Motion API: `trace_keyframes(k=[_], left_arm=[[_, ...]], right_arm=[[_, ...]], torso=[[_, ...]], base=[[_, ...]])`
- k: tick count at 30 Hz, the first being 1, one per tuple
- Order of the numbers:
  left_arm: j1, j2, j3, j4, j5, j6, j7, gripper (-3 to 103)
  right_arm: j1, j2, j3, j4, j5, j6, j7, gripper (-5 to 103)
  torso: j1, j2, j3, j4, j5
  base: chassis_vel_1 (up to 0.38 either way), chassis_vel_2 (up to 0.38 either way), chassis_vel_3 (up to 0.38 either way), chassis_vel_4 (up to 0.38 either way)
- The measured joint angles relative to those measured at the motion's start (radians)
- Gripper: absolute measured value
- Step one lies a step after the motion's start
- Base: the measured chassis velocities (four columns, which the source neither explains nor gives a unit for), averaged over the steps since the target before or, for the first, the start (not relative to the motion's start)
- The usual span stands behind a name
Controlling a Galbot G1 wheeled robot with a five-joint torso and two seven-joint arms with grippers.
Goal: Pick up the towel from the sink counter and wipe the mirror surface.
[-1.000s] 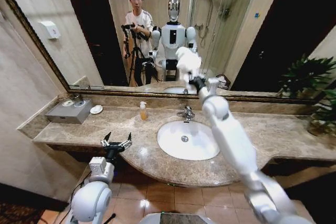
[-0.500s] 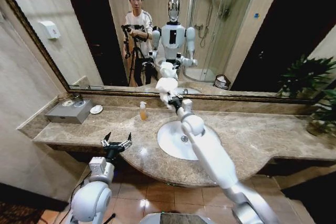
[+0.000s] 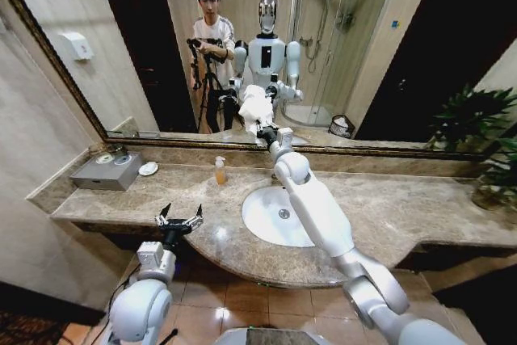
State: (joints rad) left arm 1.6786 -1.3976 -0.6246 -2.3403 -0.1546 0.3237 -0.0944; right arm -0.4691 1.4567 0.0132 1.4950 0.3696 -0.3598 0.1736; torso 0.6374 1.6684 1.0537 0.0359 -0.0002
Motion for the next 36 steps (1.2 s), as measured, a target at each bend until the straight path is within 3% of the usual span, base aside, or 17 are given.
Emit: trace_keyframes(k=[8, 23, 36], left_arm=[[0.0, 0.0, 0.0, 0.0, 0.0, 0.0, 0.0, 100], [0.0, 0.0, 0.0, 0.0, 0.0, 0.0, 0.0, 100], [0.0, 0.0, 0.0, 0.0, 0.0, 0.0, 0.0, 100]], right_arm=[[-0.052, 0.012, 0.011, -0.039, 0.013, 0.016, -0.008, 10], [0.108, -0.018, 0.041, 0.007, 0.011, 0.024, 0.038, 10], [-0.026, 0.025, 0.026, -0.069, -0.01, 0.031, 0.006, 10]], torso=[[0.0, 0.0, 0.0, 0.0, 0.0002], [0.0, 0.0, 0.0, 0.0, 0.0], [0.0, 0.0, 0.0, -0.0001, 0.0001]], base=[[0.0, 0.0, 0.0, 0.0], [0.0, 0.0, 0.0, 0.0], [0.0, 0.0, 0.0, 0.0]])
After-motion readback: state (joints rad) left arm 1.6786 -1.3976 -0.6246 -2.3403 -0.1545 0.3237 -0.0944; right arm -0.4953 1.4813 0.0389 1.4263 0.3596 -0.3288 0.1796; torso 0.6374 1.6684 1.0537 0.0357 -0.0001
